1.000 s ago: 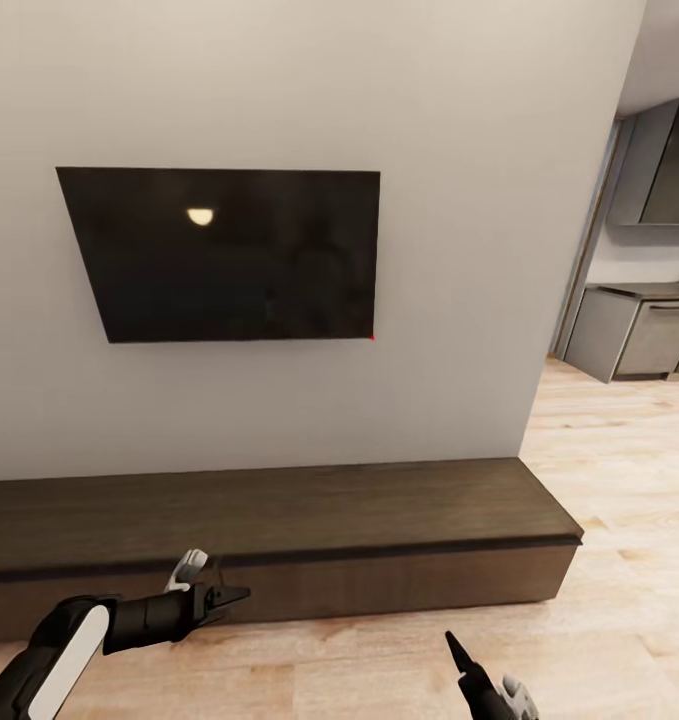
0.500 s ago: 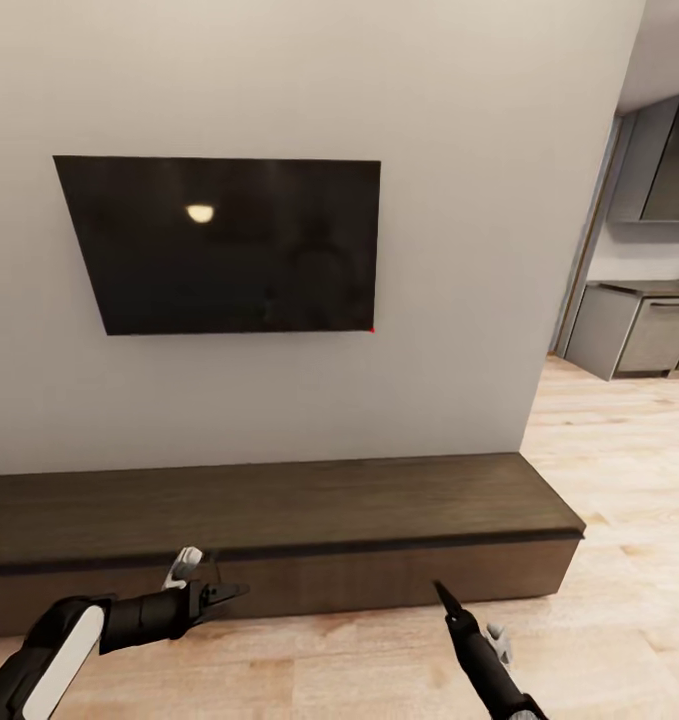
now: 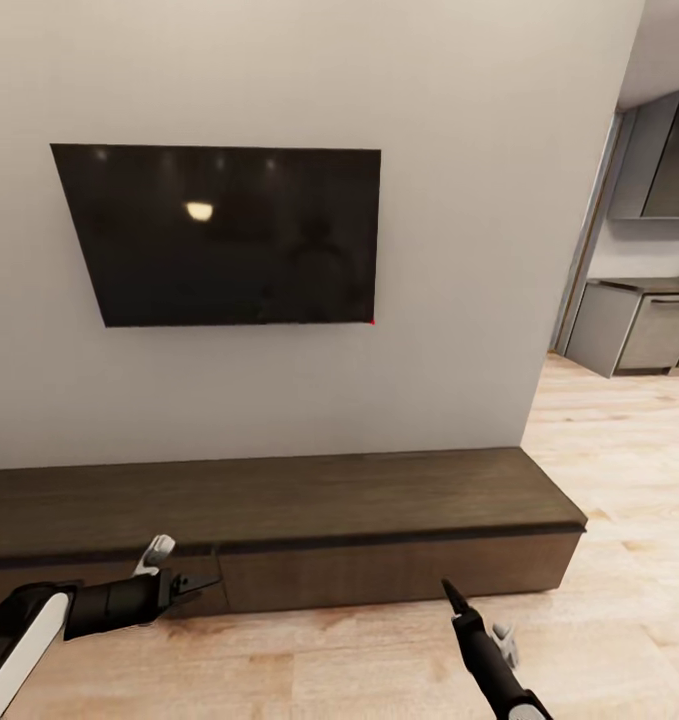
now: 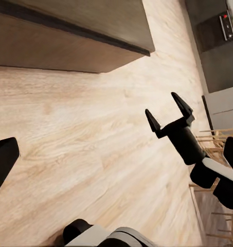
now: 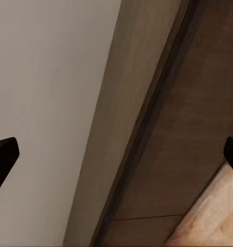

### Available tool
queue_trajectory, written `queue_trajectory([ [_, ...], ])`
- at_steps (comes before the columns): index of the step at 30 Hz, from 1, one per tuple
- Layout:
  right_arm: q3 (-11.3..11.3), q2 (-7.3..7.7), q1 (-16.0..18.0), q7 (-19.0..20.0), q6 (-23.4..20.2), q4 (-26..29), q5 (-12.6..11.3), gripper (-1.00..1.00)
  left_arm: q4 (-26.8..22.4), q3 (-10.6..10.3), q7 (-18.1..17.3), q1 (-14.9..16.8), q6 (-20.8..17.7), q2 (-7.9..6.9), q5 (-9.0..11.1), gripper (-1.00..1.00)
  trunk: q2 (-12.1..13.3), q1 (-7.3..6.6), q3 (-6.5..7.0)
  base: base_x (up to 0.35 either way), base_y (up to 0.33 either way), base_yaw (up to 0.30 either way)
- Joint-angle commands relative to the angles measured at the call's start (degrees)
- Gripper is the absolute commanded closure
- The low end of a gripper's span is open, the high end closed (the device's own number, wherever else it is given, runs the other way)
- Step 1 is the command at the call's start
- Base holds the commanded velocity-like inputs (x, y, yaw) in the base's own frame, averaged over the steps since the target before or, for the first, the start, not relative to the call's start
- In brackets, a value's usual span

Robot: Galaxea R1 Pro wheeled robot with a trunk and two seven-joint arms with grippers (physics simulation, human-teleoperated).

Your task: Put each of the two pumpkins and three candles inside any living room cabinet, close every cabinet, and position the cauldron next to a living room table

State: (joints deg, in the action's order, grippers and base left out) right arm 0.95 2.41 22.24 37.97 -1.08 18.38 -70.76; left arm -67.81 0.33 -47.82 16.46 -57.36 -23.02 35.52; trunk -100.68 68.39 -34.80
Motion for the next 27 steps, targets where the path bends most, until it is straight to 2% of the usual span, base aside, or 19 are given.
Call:
queue_trajectory([
  [1,0.1,-0.02,0.1,-0.7,0.1,0.0,-0.1,-1.00,-0.6,0.0,-0.2,0.0,-0.2,-0.28,-0.1,-1.00,-0.4,0.22,-0.24,0.000,0.000,0.000],
  [5,0.0,-0.04,0.1,-2.4,1.0,0.2,0.1,-1.00,-1.3,-0.1,-0.3,-0.1,-0.2,-0.71,0.0,-1.00,-2.0,1.10,-0.96,0.000,0.000,0.000],
  [10,0.1,-0.53,0.1,-3.1,8.3,0.2,-0.6,-1.00,-1.0,0.0,-0.3,-0.1,-0.2,-0.75,0.0,-1.00,-4.1,2.20,-1.86,0.000,0.000,0.000],
  [13,0.0,-0.60,0.1,-3.0,9.5,0.3,-0.8,-1.00,-1.0,-0.2,-0.3,-0.1,-0.2,-0.49,0.0,-1.00,-5.3,2.86,-2.40,0.000,0.000,0.000],
  [24,0.0,-0.57,0.1,-2.2,9.0,0.2,-1.1,-1.00,-1.1,-0.5,-0.3,-0.1,-0.1,-0.10,0.0,-1.00,-9.7,5.27,-4.37,0.000,0.000,0.000],
  [27,0.0,-0.63,0.1,-1.4,6.2,0.2,-1.2,-1.00,-1.2,-0.4,-0.3,-0.1,-0.1,-0.15,0.0,-1.00,-10.9,5.93,-4.91,0.000,0.000,0.000],
])
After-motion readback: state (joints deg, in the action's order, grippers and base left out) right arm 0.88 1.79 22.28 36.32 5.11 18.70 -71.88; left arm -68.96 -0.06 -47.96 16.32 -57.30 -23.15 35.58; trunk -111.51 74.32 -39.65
